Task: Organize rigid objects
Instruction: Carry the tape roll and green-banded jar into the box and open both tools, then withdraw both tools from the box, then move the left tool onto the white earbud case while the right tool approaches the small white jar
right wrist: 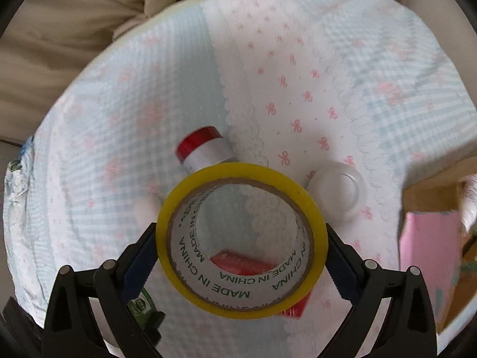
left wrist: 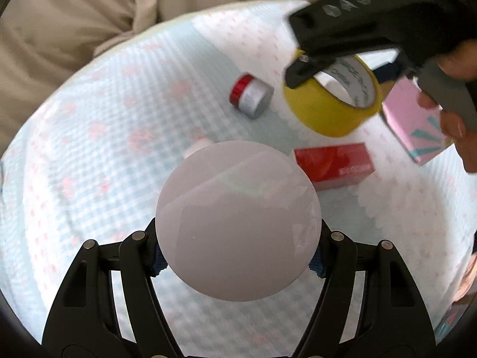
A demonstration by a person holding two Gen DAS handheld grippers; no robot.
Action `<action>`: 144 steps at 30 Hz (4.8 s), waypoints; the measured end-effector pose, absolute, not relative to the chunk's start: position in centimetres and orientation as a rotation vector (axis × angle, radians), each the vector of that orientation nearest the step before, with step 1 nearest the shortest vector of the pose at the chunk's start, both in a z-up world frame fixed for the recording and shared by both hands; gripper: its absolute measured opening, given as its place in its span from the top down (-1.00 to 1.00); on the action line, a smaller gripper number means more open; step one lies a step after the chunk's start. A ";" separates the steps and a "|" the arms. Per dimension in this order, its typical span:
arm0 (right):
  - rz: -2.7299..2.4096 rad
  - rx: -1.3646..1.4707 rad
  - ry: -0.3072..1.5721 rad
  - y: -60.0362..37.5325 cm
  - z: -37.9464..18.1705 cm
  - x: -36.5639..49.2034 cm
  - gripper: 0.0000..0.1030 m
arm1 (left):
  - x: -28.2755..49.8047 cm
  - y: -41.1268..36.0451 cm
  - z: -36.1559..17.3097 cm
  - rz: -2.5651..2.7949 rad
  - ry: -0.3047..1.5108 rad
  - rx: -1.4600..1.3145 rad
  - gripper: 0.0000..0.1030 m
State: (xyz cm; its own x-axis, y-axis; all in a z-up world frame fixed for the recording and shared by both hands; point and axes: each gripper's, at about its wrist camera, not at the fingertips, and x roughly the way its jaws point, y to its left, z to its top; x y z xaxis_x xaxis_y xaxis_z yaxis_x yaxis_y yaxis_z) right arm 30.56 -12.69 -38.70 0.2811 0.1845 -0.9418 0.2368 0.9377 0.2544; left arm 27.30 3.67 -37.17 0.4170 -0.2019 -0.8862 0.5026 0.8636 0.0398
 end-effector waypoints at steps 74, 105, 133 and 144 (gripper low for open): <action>-0.052 0.571 1.350 -55.9 -41.1 17.9 -0.94 | 26.3 -39.3 -39.4 -0.414 1.354 0.375 -0.32; -0.116 0.426 1.197 -54.2 -34.0 14.4 -1.00 | 22.5 -35.6 -30.4 -0.423 1.222 0.307 -1.00; -0.130 0.177 1.039 -37.0 -18.9 6.6 -1.00 | 13.3 -13.1 -11.9 -0.144 0.845 0.213 -1.00; -0.082 0.200 1.048 -25.7 -18.2 7.3 -1.00 | 12.7 -1.4 -12.1 -0.113 0.886 0.173 -1.00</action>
State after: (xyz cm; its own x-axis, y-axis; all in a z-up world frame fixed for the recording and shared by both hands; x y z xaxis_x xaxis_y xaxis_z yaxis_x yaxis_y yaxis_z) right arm 7.34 -25.72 -18.24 0.4985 0.0275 -0.8665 0.1624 0.9788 0.1245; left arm 12.73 -1.44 -12.08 0.6282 -0.0269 -0.7776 0.1700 0.9800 0.1034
